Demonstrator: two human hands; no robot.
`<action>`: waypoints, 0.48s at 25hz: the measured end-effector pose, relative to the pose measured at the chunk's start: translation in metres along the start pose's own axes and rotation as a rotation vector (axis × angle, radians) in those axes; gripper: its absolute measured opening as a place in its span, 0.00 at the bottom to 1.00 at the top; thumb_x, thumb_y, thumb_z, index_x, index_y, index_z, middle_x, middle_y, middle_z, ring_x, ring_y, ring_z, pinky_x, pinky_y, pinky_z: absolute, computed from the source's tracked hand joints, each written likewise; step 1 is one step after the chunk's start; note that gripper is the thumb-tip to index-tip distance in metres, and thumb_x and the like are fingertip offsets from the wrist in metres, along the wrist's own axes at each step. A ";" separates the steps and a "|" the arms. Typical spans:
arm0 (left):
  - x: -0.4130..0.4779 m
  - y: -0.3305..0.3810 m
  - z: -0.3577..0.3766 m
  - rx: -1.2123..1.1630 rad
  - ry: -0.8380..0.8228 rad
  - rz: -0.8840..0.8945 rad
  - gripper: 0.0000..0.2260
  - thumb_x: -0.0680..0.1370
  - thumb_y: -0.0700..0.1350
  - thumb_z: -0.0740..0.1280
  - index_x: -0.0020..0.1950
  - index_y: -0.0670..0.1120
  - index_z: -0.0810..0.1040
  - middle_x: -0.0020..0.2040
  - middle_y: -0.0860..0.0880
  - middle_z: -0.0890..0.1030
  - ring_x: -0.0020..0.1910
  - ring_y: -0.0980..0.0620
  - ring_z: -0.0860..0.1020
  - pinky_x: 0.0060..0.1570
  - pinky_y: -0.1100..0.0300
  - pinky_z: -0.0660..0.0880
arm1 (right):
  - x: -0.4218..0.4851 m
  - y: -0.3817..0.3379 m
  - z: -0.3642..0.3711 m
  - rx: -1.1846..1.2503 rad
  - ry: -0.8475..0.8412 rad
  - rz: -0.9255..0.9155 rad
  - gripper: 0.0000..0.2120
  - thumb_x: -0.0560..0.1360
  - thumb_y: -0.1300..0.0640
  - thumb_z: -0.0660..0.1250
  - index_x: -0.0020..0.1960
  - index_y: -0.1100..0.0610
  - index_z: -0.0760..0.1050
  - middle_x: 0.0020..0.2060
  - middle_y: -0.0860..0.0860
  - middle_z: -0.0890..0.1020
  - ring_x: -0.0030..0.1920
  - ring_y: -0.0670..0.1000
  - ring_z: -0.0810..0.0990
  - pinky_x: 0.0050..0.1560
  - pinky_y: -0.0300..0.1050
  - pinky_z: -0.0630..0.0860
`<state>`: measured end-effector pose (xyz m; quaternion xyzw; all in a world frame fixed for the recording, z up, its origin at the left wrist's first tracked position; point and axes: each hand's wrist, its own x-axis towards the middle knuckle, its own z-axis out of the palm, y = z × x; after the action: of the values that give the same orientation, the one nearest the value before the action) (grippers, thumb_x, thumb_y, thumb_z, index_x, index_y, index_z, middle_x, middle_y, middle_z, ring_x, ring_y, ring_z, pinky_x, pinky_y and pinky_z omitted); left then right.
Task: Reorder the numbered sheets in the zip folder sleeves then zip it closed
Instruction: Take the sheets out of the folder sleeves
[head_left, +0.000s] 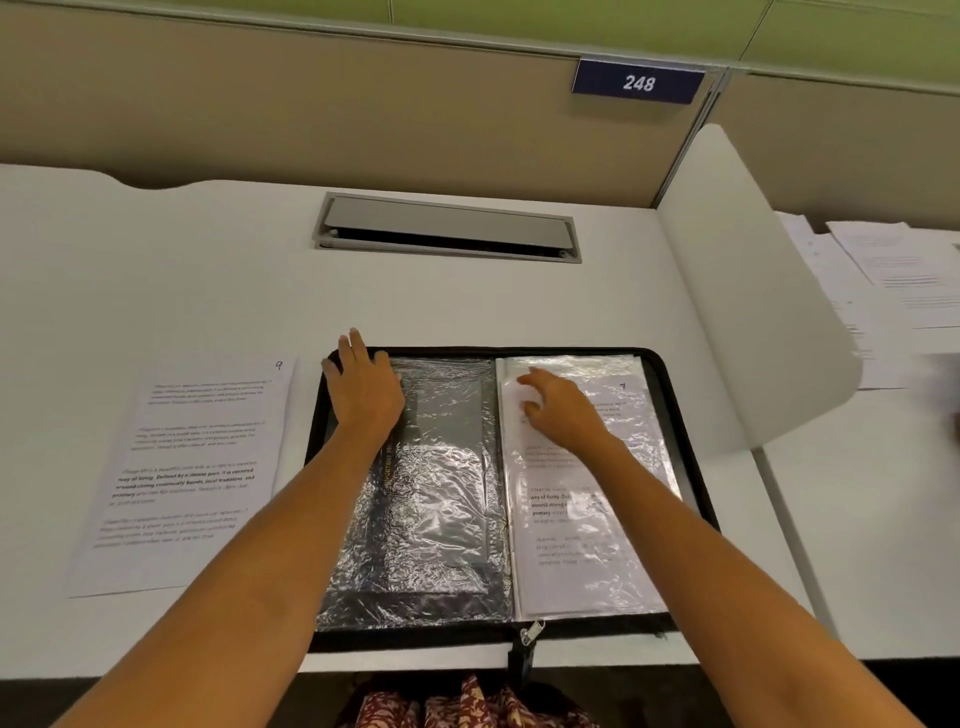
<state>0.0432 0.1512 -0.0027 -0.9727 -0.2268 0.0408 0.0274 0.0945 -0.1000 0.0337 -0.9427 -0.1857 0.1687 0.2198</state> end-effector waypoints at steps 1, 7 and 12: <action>0.000 0.004 -0.002 0.003 0.007 0.014 0.22 0.82 0.54 0.55 0.72 0.46 0.67 0.78 0.39 0.52 0.77 0.40 0.52 0.71 0.40 0.57 | 0.004 0.012 -0.007 -0.046 0.015 0.039 0.23 0.78 0.58 0.64 0.72 0.55 0.67 0.74 0.53 0.66 0.70 0.57 0.69 0.68 0.54 0.67; -0.002 0.047 -0.017 -0.032 0.076 0.211 0.21 0.80 0.54 0.59 0.70 0.45 0.70 0.77 0.39 0.58 0.76 0.42 0.57 0.71 0.42 0.58 | 0.021 0.076 -0.034 -0.278 -0.048 0.167 0.41 0.74 0.46 0.70 0.78 0.56 0.53 0.77 0.58 0.56 0.76 0.58 0.56 0.72 0.59 0.63; -0.006 0.094 -0.017 -0.174 0.085 0.363 0.19 0.79 0.52 0.63 0.67 0.46 0.73 0.76 0.43 0.62 0.75 0.45 0.59 0.72 0.45 0.56 | 0.019 0.093 -0.029 -0.277 0.012 0.120 0.36 0.76 0.46 0.68 0.76 0.57 0.57 0.70 0.58 0.71 0.68 0.60 0.71 0.67 0.55 0.67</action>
<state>0.0809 0.0638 0.0080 -0.9971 -0.0493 -0.0158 -0.0552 0.1489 -0.1800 0.0095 -0.9744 -0.1493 0.1487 0.0783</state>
